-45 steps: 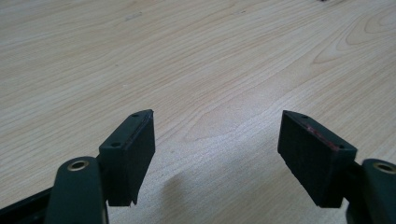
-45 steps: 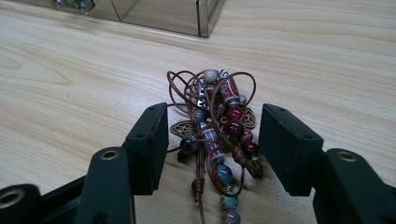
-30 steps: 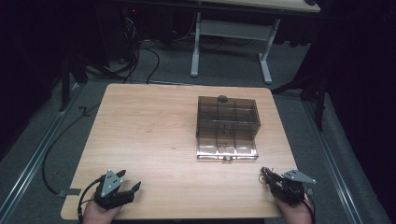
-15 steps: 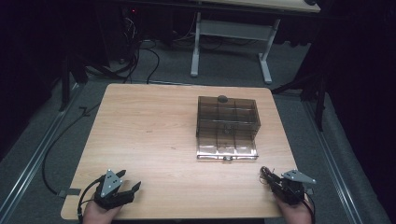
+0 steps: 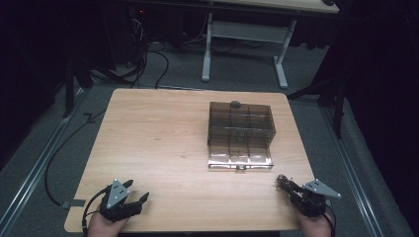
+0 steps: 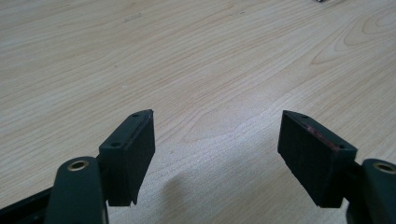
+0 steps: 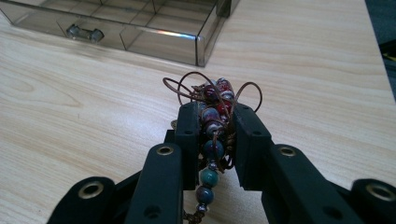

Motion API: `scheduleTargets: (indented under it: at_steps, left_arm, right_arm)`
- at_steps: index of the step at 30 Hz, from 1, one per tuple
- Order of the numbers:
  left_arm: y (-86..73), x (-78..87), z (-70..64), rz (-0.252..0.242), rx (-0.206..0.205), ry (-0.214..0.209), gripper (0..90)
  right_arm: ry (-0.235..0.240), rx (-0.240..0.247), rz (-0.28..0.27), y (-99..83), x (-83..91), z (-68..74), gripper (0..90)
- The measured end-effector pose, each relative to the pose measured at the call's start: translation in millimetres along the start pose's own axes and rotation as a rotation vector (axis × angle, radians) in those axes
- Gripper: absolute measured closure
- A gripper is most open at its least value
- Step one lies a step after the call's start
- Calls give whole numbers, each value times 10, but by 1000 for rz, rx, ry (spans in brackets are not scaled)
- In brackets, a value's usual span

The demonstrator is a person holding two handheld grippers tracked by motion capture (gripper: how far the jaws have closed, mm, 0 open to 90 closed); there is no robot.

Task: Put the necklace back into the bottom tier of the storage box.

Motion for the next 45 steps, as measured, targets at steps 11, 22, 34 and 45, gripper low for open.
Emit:
scheduleTargets:
  at_steps: [11,22,34,45]
  left_arm:
    - [-1,-2,0,2,1,2,278]
    - [-1,-1,-1,1,0,0,278]
    - [0,2,-2,0,-2,-2,278]
    - [0,2,-4,0,-2,-5,277]
  right_arm:
    - [12,16,-64,124,83,83,748]
    - [88,60,-108,286,105,415,749]
    - [212,146,-80,301,-33,957,748]
    - [256,180,38,86,-295,1136,748]
Point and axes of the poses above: each handheld gripper's, and its own axes: x roughly backward along the jaws, y roughly out of its top, z roughly to its left, the point moved 8 cm from there along -x, roughly forward along the jaws, and after that the axes turned 8 degrees about -z, right-handed, at the moved point
